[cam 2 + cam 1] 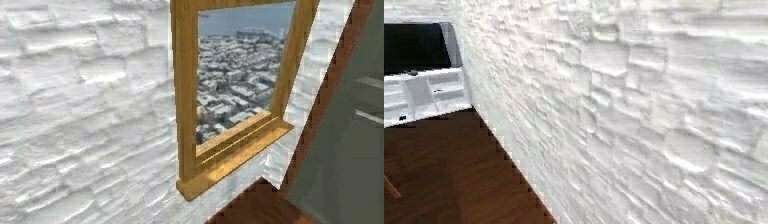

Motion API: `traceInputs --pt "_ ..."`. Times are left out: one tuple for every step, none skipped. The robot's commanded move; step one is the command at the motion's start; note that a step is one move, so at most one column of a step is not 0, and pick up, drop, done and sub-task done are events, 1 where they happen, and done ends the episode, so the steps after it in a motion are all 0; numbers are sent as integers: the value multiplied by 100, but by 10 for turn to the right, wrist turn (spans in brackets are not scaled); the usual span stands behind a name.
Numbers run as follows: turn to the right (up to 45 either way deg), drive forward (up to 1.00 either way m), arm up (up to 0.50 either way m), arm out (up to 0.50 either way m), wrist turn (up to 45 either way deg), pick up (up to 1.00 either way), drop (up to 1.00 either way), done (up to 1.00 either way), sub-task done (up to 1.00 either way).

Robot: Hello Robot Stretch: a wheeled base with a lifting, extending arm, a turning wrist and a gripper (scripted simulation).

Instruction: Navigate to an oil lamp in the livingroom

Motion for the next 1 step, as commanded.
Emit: traceInputs --pt "0 5 0 0 0 0 0 0 0"
